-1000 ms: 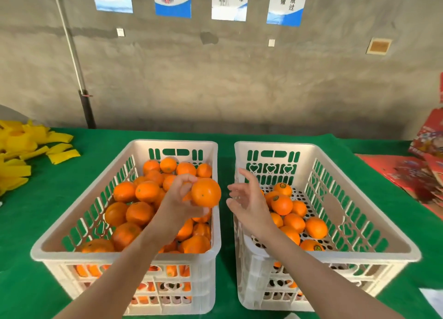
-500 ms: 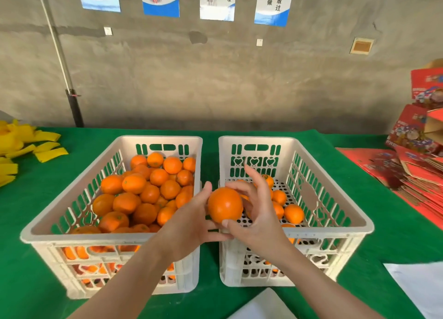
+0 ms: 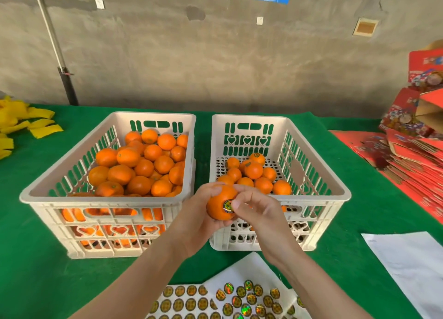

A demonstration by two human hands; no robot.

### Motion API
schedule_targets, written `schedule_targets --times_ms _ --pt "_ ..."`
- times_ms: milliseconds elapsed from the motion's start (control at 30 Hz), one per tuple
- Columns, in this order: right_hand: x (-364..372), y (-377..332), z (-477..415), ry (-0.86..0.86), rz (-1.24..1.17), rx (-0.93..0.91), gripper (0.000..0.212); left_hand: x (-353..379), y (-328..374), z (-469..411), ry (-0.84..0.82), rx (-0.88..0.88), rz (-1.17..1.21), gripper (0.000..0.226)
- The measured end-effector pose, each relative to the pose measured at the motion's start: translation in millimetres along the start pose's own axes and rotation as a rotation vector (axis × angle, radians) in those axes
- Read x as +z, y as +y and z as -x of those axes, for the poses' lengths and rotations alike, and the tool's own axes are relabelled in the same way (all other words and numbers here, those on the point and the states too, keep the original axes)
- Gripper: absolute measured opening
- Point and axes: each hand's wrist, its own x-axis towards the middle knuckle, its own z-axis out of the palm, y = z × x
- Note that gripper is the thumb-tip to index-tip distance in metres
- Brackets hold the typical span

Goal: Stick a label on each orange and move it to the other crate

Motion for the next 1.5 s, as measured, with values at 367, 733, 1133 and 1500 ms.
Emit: schedule_targets --times_ms 367,733,1133,1500 --pt "-4 4 5 0.033 0.319 -0.177 0.014 7 -5 13 -0.027 -0.009 -0.007 0.042" --pt "-7 27 13 -0.081 0.429 -0.143 0.065 1 -17 8 0.018 -0.026 -0.073 0.049" --pt "-82 -4 -142 -0.096 0.947 0.155 0.079 21 0 -108 0.186 0.404 -1.394 0.027" --pt "-109 63 -178 -0.648 1.611 0.602 0.058 13 -11 -120 0.152 0.341 -1.61 0.025"
